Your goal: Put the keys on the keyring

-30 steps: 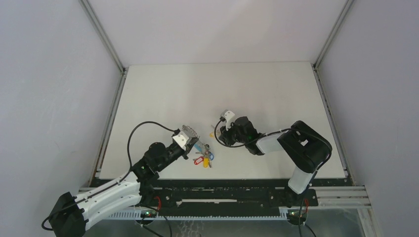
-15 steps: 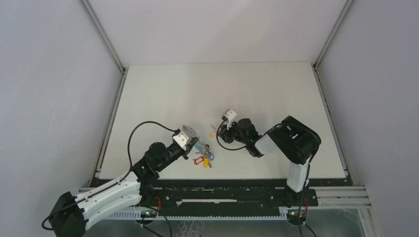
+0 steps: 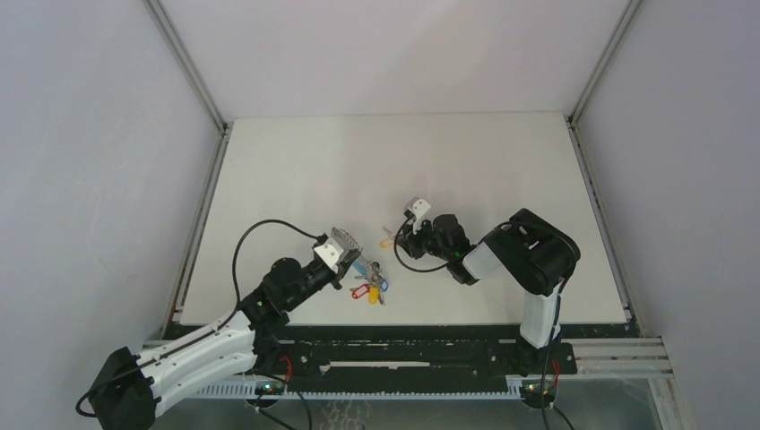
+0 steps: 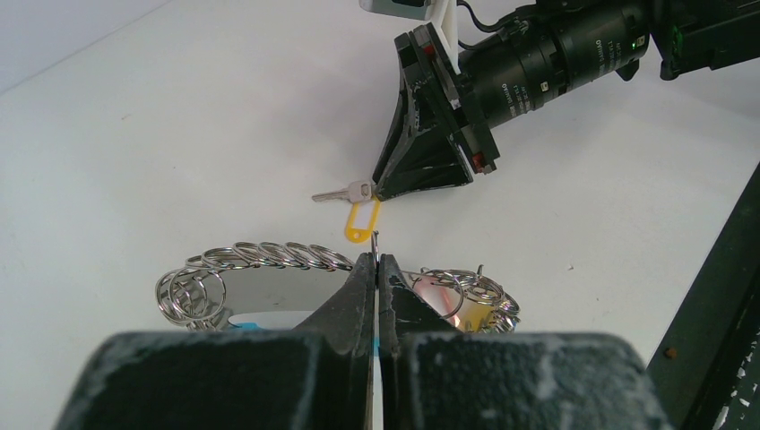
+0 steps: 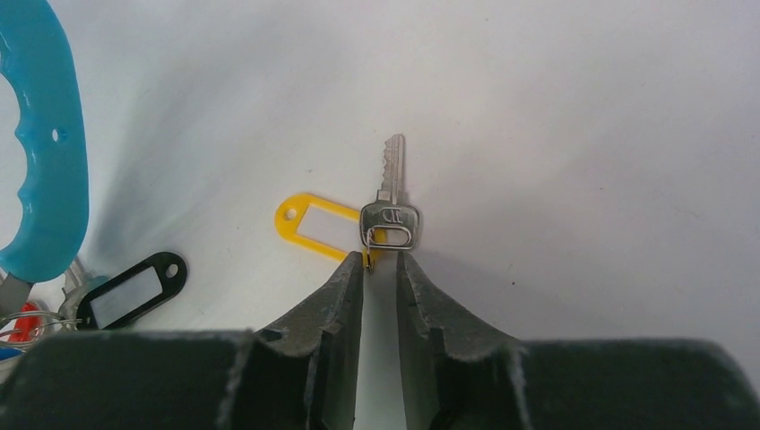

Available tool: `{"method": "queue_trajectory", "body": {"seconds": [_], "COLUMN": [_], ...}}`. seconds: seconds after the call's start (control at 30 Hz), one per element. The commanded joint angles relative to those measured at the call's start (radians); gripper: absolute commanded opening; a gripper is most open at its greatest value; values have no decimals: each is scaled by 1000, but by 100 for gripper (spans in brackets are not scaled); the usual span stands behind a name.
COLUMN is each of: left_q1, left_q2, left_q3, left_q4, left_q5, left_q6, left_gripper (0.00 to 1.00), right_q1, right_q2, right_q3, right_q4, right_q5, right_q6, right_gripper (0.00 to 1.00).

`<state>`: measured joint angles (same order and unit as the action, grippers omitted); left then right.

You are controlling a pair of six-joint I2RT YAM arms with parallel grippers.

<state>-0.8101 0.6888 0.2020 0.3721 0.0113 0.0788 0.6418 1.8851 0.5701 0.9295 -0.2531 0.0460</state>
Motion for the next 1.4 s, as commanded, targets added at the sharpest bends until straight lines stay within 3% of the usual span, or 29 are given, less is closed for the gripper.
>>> {"method": "queue_trajectory", "body": {"seconds": [0.0, 0.17, 0.3, 0.4, 0.57, 0.7, 0.93, 1.17, 1.37], "left_q1": [5, 5, 5, 5, 5, 5, 5, 4, 5], "left_q2": [-5, -3, -1, 1, 9, 5, -9, -16, -17], "left_q3": [0, 1, 2, 2, 6, 5, 4, -1, -6], "left_q4": [77, 77, 77, 77, 77, 77, 77, 79, 85], "left_q5": [15, 18, 19, 24, 35, 36, 45, 62, 69], "left_q6": [-12, -12, -10, -8, -8, -8, -10, -10, -10], "left_gripper": [0, 0, 0, 0, 0, 1, 0, 0, 0], "right_q1": [-4, -4, 4, 6, 29, 50, 114, 102, 81], "right_q2": [16, -15, -103, -209, -371, -479, -514, -437, -286], "right_q3": [15, 15, 11, 22, 112, 168, 365, 507, 596], "right_q4": [46, 10, -155, -375, -883, -1182, -1676, -1874, -1862], "right_q5": [-24, -34, -13, -2, 42, 30, 146, 153, 180], "right_q6": [-9, -19, -46, -51, -27, 73, 166, 135, 42], "right_gripper": [17, 0, 0, 0, 0, 0, 0, 0, 0]}}
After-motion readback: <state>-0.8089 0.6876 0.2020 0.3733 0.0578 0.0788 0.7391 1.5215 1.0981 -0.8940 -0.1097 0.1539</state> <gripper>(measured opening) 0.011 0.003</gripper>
